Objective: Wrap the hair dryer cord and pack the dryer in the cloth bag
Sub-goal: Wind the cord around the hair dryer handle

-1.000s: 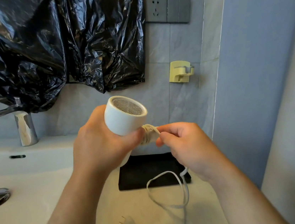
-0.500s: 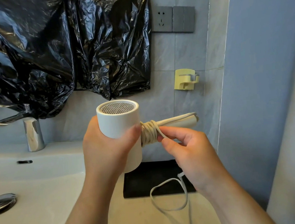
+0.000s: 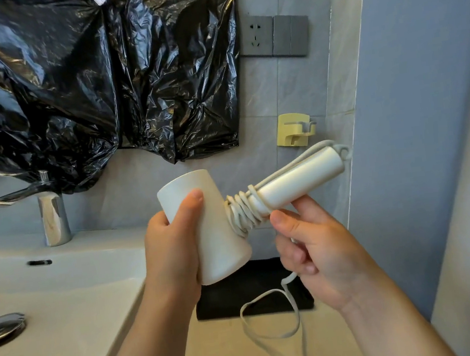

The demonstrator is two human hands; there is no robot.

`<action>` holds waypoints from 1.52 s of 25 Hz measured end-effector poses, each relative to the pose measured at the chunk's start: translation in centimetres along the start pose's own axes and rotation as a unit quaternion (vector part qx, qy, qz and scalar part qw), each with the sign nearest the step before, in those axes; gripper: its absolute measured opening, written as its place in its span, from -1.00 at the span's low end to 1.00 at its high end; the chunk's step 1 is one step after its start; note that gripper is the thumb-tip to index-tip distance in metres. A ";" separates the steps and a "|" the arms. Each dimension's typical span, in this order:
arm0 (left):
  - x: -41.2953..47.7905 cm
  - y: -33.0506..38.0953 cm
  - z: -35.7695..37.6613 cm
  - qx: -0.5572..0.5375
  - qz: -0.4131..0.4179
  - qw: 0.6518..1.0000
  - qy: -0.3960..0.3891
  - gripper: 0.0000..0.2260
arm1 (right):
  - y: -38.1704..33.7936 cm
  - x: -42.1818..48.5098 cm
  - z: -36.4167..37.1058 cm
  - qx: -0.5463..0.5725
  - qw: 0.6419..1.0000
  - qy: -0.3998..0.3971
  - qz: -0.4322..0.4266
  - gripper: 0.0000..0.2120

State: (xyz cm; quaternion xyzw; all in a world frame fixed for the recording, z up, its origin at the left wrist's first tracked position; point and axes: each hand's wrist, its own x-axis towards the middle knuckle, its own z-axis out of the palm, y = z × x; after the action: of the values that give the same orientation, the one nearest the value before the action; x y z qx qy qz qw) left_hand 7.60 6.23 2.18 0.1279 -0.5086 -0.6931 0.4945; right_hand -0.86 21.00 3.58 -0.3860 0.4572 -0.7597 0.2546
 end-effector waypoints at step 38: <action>-1.2 1.1 -0.7 0.143 -0.241 0.940 -0.195 -0.67 | -0.8 -0.2 -2.9 -0.315 0.940 -0.105 -0.084 -0.85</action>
State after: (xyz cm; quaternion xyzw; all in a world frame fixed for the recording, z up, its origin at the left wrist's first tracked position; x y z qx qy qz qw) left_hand 9.25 6.75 2.34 0.1784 -0.6427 -0.7229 0.1802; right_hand -3.11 22.97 3.37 -0.5609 0.6095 -0.5509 0.1022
